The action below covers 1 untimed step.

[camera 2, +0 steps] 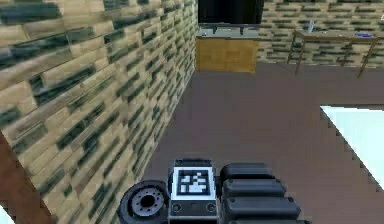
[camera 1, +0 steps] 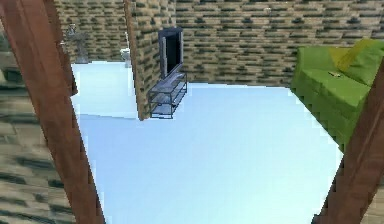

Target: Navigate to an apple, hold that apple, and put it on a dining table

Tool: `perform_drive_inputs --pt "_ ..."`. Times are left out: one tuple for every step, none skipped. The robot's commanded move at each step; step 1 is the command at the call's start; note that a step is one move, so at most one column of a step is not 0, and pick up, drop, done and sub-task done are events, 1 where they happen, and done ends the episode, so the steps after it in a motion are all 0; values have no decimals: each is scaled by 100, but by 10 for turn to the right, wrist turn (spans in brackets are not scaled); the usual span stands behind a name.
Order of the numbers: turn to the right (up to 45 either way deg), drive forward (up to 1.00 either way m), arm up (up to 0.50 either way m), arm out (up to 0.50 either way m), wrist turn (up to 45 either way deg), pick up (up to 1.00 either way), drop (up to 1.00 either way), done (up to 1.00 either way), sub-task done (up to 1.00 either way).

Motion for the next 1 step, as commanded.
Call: perform_drive_inputs --pt "0 20 0 0 0 0 0 0 0"
